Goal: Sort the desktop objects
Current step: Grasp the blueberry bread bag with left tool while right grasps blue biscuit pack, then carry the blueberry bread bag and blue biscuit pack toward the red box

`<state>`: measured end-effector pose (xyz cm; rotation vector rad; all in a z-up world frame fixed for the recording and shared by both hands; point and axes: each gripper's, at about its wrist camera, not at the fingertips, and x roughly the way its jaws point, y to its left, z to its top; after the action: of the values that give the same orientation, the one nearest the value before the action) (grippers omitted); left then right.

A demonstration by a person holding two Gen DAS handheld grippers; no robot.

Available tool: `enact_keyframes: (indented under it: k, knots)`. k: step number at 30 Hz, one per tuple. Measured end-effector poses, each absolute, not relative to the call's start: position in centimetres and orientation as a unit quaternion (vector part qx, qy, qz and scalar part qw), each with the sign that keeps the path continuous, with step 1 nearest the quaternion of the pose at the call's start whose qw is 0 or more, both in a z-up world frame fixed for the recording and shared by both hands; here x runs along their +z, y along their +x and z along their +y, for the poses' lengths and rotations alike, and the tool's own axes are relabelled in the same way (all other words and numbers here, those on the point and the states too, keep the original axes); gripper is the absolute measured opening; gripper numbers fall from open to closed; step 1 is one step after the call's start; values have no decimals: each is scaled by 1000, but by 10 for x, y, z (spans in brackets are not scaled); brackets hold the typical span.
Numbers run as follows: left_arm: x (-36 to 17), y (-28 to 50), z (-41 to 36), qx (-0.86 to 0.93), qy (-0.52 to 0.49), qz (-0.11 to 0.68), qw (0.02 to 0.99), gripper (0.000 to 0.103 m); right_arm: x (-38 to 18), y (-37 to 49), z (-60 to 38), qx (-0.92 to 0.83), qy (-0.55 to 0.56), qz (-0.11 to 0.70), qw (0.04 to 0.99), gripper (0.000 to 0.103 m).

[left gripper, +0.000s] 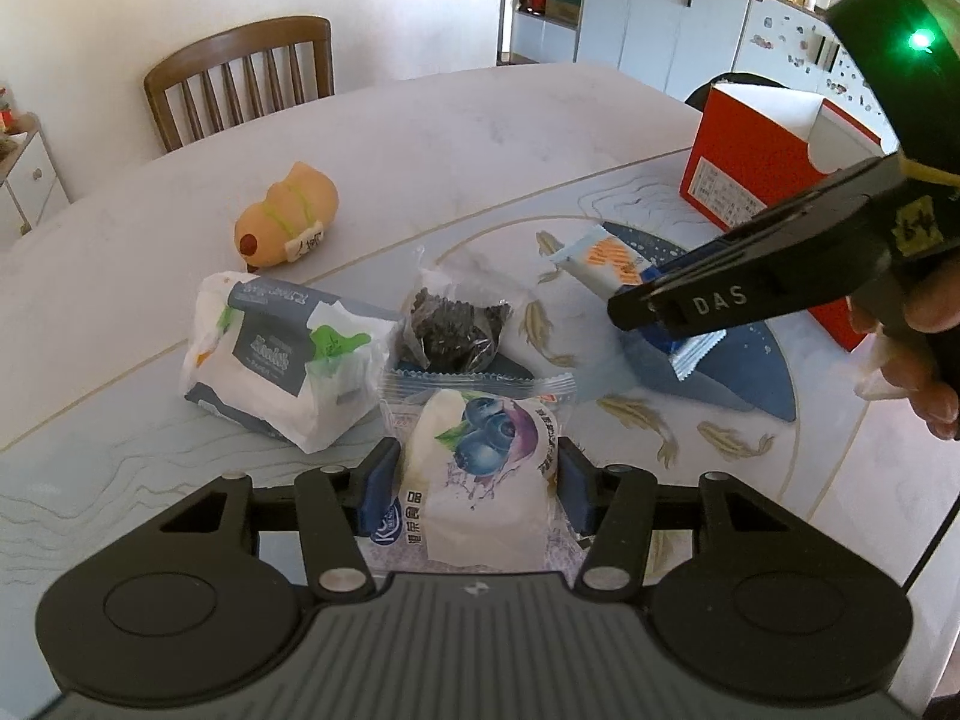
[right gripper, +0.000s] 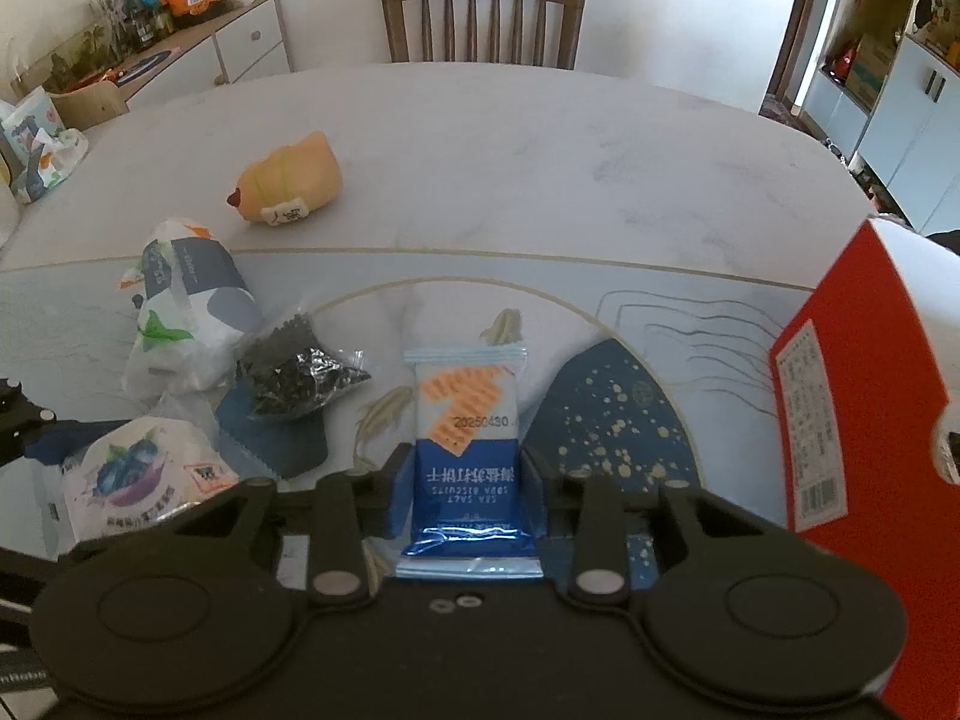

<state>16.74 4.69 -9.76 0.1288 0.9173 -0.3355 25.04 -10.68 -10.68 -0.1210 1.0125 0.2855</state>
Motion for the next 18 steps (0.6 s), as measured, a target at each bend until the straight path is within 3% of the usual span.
enact_keyframes:
  k: [18]
  knots:
    - [-60, 146, 34, -153, 44, 427, 890, 54, -60, 199, -129, 153, -43, 450, 879, 35]
